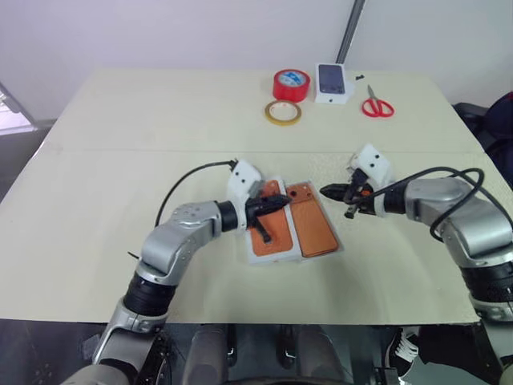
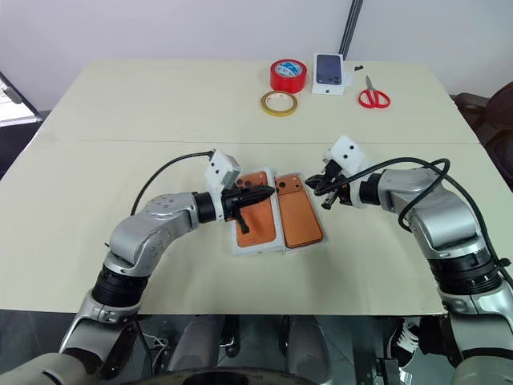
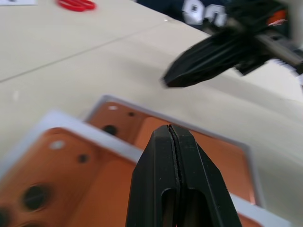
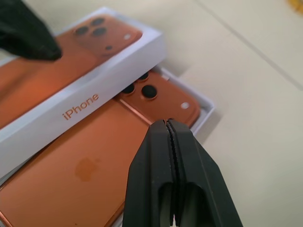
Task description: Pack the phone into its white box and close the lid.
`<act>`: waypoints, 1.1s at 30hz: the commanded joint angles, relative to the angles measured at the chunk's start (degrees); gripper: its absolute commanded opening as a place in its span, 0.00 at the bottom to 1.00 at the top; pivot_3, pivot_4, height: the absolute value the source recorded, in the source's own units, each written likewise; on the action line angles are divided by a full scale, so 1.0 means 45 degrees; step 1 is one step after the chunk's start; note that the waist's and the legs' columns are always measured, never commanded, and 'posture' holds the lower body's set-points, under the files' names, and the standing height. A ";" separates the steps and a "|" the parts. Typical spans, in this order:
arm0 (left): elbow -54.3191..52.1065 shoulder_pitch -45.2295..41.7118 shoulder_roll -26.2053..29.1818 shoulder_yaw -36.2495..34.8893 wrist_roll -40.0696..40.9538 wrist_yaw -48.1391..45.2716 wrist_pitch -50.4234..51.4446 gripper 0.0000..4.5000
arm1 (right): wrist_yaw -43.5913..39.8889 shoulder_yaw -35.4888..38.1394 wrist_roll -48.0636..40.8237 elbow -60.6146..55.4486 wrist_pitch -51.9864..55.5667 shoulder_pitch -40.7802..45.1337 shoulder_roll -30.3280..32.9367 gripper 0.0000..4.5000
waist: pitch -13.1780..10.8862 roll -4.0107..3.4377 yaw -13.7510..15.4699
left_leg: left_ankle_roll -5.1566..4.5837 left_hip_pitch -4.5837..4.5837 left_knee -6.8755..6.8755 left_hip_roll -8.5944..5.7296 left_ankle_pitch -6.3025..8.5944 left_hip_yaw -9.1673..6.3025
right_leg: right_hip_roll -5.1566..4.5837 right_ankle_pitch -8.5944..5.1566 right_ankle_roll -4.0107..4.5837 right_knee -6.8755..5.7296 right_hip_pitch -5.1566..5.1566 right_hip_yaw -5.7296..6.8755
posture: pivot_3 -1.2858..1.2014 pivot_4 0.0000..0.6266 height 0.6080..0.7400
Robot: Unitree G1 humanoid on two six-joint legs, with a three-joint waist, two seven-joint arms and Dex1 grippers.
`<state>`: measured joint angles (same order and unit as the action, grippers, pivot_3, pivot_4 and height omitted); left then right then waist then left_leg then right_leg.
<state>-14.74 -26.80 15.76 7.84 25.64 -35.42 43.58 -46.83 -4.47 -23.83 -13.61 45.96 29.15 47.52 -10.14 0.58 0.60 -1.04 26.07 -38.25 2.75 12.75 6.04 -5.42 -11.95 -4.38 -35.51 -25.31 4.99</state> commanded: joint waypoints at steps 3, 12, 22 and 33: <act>-0.1374 0.0733 0.1423 -0.2233 0.0787 0.0480 0.1000 0.00 | 0.0055 -0.0117 0.0195 -0.0933 0.0533 0.0336 0.0165 0.01 | 0.0000 0.0000 -0.0010 | 0.0001 -0.0004 0.0003 0.0005 0.0000 -0.0002 | 0.0002 0.0001 -0.0004 -0.0006 -0.0001 0.0001 | 0.52 0.24 0.93; -0.1805 0.2009 0.3507 -0.1287 0.0427 0.0050 0.2011 0.00 | -0.0155 -0.1782 0.1375 -0.1610 0.0394 0.0428 0.0365 0.01 | 0.0000 -0.0001 0.0056 | 0.0005 -0.0007 0.0003 0.0002 0.0001 0.0000 | -0.0028 -0.0027 0.0039 0.0007 0.0011 0.0001 | 0.52 0.24 0.93; -0.1071 0.1090 0.2564 0.1351 -0.0372 0.0072 0.1820 0.00 | 0.0294 -0.2735 0.1631 -0.2047 0.1522 0.0791 -0.0568 0.01 | 0.0000 -0.0001 0.0036 | 0.0006 -0.0007 0.0002 -0.0001 0.0000 0.0006 | -0.0028 -0.0027 0.0040 0.0000 0.0008 0.0000 | 0.52 0.24 0.93; -0.0650 0.0198 0.1284 0.1919 -0.0469 -0.0226 0.1650 0.00 | -0.0074 -0.2686 0.1848 -0.2512 0.1679 0.0630 -0.0233 0.01 | 0.0000 0.0000 0.0061 | 0.0006 -0.0008 0.0000 -0.0003 0.0000 0.0004 | -0.0028 -0.0025 0.0036 -0.0001 0.0011 0.0000 | 0.52 0.24 0.93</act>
<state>-15.70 -23.36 23.29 15.22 22.44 -34.98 52.91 -45.46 -16.39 -14.43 -21.38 54.17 32.07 46.41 -10.14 0.58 0.87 -1.01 26.03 -38.26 2.73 12.75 6.06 -5.55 -12.06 -4.21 -35.51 -25.26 4.99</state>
